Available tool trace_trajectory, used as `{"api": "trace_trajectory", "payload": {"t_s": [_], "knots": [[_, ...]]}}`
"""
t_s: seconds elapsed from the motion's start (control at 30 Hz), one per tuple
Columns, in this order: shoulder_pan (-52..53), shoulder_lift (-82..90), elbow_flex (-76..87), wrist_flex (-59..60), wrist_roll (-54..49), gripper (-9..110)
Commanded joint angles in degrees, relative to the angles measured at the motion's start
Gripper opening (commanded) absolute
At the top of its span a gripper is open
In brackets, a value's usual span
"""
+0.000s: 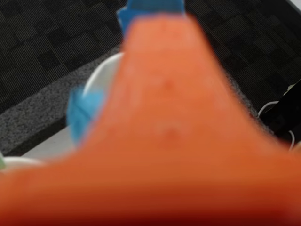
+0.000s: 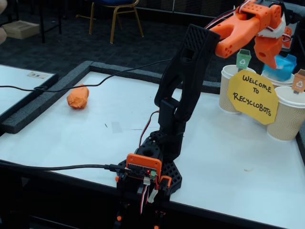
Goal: Sort rubbish by color.
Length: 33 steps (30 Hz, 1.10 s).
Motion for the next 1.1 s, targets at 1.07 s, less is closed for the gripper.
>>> {"api": "trace_trajectory", "payload": {"t_s": [1.07], "knots": [[2.11,76.99,52.82,6.33,-0.35,0]]}}
